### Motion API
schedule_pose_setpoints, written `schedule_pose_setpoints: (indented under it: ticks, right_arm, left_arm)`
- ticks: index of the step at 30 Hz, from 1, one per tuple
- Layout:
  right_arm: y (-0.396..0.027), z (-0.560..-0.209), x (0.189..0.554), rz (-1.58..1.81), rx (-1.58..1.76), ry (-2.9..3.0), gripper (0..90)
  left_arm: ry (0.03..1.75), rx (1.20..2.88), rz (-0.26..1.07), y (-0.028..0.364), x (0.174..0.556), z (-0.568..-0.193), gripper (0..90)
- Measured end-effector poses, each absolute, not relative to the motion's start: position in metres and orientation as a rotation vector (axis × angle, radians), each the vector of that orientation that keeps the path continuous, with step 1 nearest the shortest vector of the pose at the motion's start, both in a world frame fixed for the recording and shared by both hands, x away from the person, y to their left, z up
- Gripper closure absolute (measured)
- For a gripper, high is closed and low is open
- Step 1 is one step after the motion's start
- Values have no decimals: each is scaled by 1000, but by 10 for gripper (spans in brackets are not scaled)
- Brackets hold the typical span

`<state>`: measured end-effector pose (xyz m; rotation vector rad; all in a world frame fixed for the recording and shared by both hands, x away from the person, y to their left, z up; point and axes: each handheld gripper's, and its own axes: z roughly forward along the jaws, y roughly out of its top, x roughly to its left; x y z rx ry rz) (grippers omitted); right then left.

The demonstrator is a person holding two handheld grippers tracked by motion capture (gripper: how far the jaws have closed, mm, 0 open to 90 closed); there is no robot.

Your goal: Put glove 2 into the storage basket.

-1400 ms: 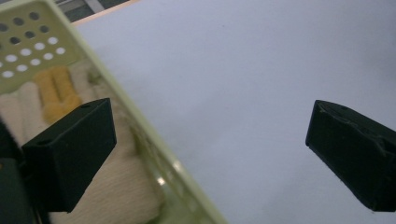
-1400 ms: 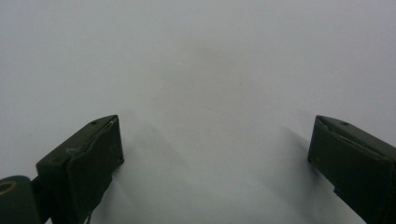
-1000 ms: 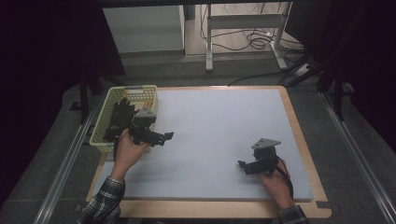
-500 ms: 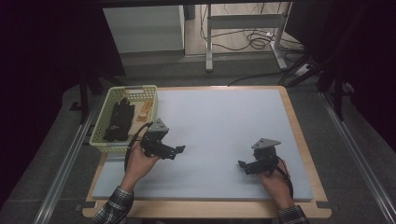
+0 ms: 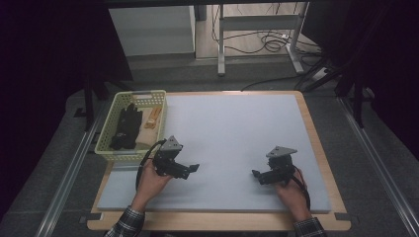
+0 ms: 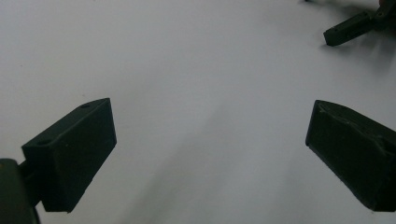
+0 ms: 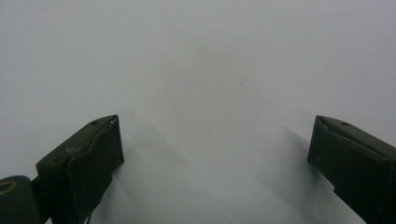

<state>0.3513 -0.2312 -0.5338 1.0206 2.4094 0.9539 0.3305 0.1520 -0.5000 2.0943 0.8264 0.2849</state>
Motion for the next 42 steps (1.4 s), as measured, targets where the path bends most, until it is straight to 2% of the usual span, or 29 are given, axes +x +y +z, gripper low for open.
schedule_pose_setpoints:
  ticks: [34, 42]
  right_arm:
    - [-231, -534, 351, 954, 1019, 2409, 29]
    - [-231, -534, 351, 953, 1018, 2409, 29]
  left_arm:
    - [797, 2213, 246, 130, 324, -540, 18]
    - [796, 2257, 271, 126, 324, -548, 1]
